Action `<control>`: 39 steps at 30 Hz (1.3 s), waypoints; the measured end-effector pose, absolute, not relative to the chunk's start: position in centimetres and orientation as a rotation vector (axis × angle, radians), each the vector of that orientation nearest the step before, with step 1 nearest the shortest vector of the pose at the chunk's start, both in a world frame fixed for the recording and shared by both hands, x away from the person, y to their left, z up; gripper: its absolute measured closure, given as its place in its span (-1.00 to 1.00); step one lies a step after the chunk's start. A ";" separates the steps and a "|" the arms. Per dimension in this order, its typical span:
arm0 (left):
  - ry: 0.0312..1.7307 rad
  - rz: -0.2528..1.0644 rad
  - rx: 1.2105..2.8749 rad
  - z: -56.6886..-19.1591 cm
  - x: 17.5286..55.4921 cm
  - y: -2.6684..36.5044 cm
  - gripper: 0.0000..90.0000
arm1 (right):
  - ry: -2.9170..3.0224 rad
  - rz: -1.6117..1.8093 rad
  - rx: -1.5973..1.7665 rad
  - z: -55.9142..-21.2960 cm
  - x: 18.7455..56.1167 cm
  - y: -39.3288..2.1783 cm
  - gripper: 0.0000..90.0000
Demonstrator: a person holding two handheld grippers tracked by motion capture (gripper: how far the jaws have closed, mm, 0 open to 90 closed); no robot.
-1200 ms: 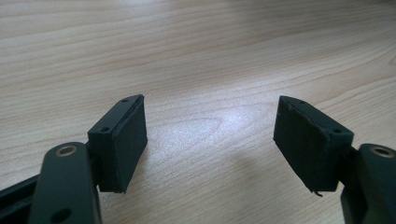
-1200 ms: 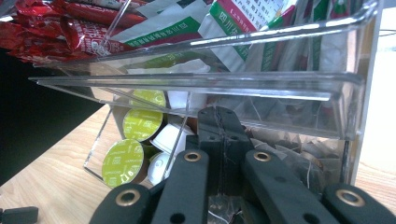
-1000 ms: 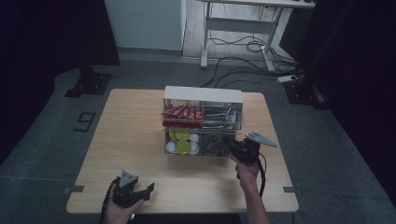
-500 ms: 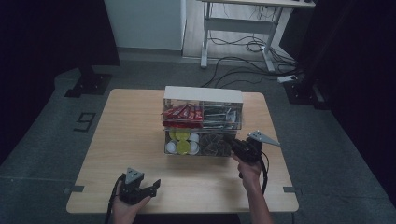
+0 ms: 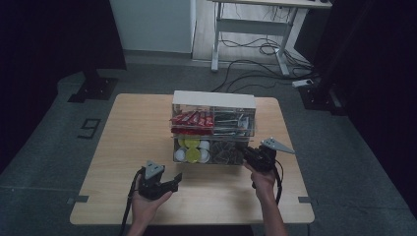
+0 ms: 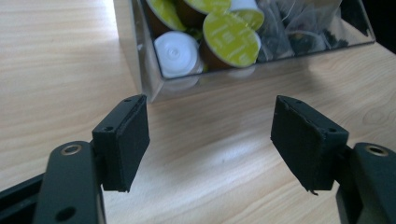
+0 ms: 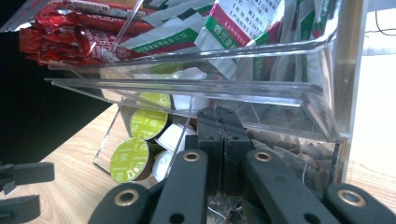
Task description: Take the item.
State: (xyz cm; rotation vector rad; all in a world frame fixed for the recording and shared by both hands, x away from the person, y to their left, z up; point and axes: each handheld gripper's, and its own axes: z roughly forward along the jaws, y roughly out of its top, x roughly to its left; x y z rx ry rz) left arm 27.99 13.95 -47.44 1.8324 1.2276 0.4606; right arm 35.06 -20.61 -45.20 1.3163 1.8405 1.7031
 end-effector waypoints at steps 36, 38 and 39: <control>1.228 0.571 1.854 -47.6 32.5 9.6 -0.34 | 1.816 1.720 1.318 -45.0 34.8 -20.8 0.97; 1.235 0.577 1.849 -47.6 32.7 9.5 -0.34 | 1.816 1.715 1.320 -45.1 34.8 -20.8 0.97; 1.238 0.579 1.847 -47.6 32.8 9.4 -0.34 | 1.817 1.712 1.320 -45.1 34.8 -20.8 0.97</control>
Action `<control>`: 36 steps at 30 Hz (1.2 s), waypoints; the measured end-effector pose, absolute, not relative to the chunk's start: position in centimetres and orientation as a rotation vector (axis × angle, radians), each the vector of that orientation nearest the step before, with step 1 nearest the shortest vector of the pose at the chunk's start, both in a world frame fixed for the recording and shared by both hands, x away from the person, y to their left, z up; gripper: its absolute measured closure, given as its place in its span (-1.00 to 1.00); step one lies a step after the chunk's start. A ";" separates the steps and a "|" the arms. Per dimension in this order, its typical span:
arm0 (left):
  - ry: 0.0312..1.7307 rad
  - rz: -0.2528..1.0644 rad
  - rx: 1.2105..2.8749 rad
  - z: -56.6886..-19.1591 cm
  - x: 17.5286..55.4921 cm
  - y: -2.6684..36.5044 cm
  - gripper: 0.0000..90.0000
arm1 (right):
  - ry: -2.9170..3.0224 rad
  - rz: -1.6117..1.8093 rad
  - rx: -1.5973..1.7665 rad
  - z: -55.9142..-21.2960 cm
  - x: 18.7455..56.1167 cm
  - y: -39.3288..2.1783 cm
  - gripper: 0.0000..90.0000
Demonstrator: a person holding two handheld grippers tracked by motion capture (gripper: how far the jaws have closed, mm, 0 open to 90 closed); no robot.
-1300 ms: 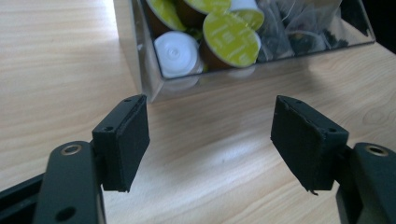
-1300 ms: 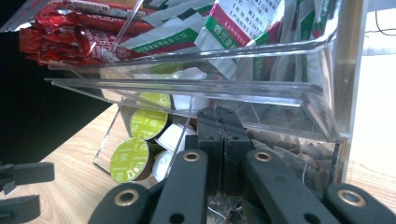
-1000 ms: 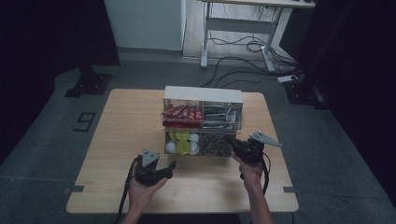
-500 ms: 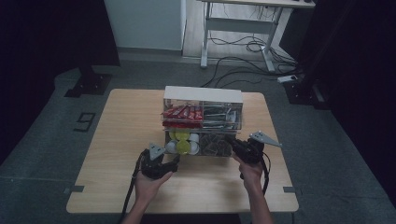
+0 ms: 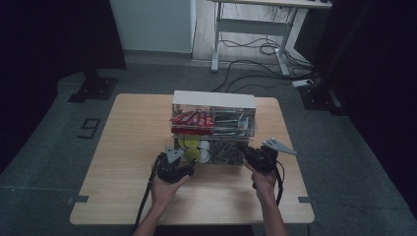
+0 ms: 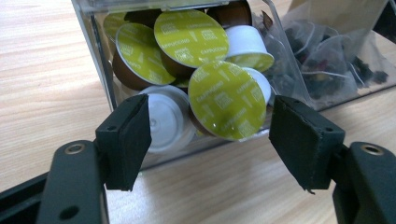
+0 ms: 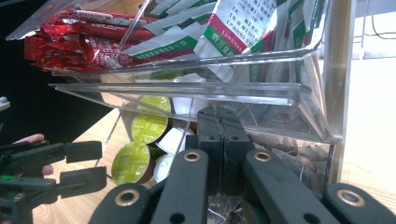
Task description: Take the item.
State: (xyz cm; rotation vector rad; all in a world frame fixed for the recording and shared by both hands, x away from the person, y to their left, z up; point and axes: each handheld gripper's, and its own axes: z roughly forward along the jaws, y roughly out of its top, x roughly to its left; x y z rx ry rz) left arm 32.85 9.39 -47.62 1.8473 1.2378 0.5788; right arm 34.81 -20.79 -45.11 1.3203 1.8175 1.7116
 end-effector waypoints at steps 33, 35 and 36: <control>1.222 0.625 1.891 -48.8 34.3 6.3 -0.41 | 1.822 1.713 1.319 -45.4 35.0 -20.8 0.97; 1.217 0.637 1.898 -48.9 34.2 6.1 -0.41 | 1.822 1.712 1.321 -45.4 35.0 -20.9 0.97; 1.219 0.638 1.896 -48.9 34.2 6.1 -0.41 | 1.822 1.712 1.321 -45.4 35.0 -20.9 0.97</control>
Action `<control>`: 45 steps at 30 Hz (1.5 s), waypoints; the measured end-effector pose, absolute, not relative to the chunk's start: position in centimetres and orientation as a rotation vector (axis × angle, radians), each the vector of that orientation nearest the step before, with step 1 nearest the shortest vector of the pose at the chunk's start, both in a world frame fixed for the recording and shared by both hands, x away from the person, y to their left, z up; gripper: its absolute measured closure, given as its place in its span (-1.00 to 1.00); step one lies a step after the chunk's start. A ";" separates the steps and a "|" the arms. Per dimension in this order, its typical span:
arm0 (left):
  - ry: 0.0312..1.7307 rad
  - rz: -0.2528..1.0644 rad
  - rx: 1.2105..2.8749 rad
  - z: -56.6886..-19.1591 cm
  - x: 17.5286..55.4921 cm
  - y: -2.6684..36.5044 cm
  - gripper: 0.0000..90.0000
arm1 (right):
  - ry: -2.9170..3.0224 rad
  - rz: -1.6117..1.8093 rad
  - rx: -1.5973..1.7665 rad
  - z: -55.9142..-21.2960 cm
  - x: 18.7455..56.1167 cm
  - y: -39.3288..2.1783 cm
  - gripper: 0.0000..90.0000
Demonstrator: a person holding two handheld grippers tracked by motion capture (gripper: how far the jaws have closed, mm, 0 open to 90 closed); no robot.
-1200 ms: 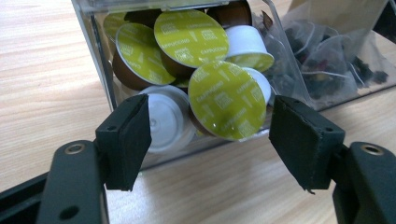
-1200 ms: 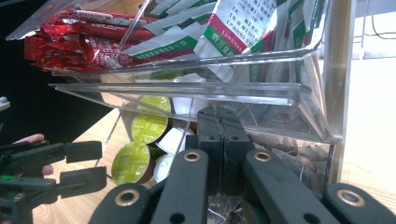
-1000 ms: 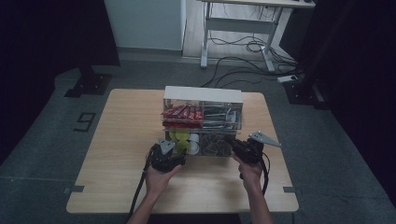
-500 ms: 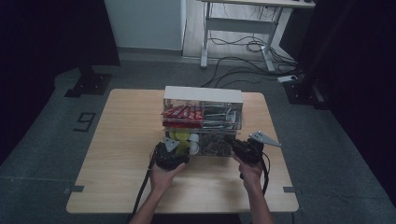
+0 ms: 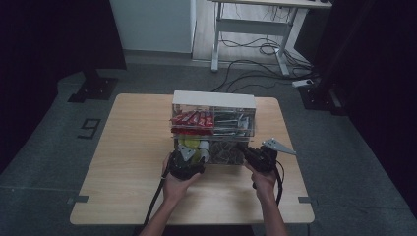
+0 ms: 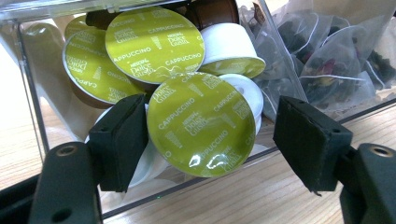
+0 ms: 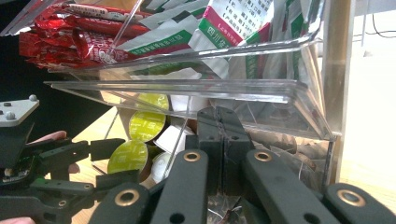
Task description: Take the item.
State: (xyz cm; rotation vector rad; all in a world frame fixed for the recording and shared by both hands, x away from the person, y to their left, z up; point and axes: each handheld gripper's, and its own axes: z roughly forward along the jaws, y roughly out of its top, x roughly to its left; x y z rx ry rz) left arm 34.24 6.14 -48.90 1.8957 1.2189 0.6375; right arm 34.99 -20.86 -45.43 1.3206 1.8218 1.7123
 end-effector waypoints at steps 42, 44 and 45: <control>1.225 0.584 1.829 -48.8 34.0 7.3 0.06 | 1.823 1.723 1.332 -45.4 35.0 -21.1 0.97; 1.224 0.587 1.822 -48.8 34.0 7.4 0.09 | 1.823 1.724 1.330 -45.4 35.1 -21.1 0.97; 1.223 0.588 1.819 -48.7 34.0 7.5 0.11 | 1.824 1.724 1.331 -45.5 35.1 -21.2 0.97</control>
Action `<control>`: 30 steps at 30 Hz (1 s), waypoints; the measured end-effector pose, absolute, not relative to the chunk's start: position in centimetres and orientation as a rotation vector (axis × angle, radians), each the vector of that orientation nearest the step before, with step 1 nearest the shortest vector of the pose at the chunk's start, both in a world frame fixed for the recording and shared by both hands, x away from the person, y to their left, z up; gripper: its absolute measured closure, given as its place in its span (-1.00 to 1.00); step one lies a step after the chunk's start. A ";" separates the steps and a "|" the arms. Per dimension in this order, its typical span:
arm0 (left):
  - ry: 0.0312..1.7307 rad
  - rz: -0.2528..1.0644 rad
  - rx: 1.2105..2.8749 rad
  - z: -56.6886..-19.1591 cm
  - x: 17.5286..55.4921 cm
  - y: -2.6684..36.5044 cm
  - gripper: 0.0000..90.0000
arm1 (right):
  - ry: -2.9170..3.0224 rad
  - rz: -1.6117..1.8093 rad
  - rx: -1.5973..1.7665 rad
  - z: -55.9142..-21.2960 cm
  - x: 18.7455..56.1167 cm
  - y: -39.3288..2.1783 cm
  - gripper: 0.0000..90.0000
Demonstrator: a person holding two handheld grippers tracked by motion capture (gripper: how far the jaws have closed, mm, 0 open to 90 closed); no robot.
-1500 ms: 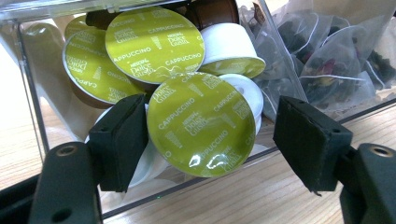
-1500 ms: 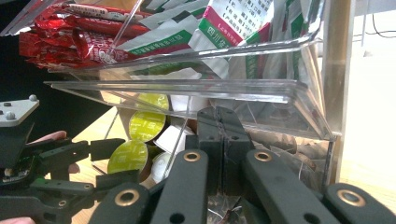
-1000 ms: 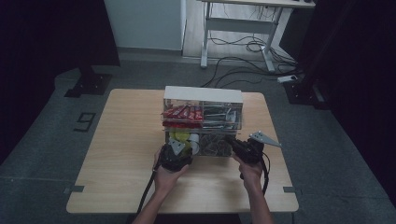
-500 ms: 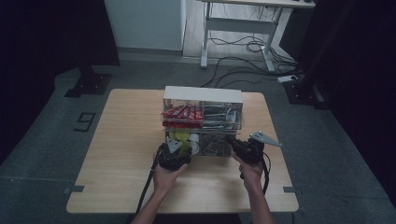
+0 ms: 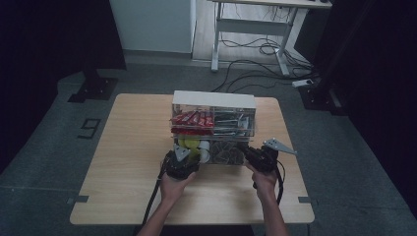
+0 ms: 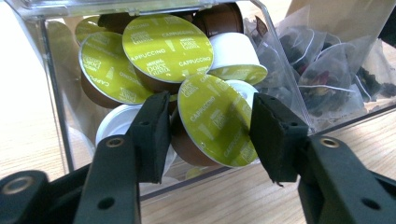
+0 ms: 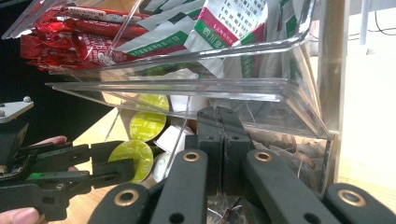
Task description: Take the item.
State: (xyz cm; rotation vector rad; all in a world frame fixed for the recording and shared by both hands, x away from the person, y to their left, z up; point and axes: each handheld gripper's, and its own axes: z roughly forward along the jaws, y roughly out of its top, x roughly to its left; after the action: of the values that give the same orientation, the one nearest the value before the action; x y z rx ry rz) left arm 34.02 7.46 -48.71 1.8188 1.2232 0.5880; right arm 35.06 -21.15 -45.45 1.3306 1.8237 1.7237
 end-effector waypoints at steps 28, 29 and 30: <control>1.205 0.747 1.910 -49.7 34.5 5.3 -0.11 | 1.815 1.721 1.344 -45.5 35.1 -21.4 0.97; 1.202 0.748 1.911 -49.7 34.6 5.3 -0.11 | 1.815 1.721 1.344 -45.5 35.1 -21.4 0.97; 1.203 0.750 1.913 -49.7 34.5 5.3 -0.11 | 1.815 1.721 1.344 -45.5 35.1 -21.4 0.97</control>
State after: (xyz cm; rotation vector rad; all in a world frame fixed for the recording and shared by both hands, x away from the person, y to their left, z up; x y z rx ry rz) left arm 34.53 5.27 -49.72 1.9126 1.2026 0.7502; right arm 35.10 -21.43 -45.50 1.3444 1.8153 1.7205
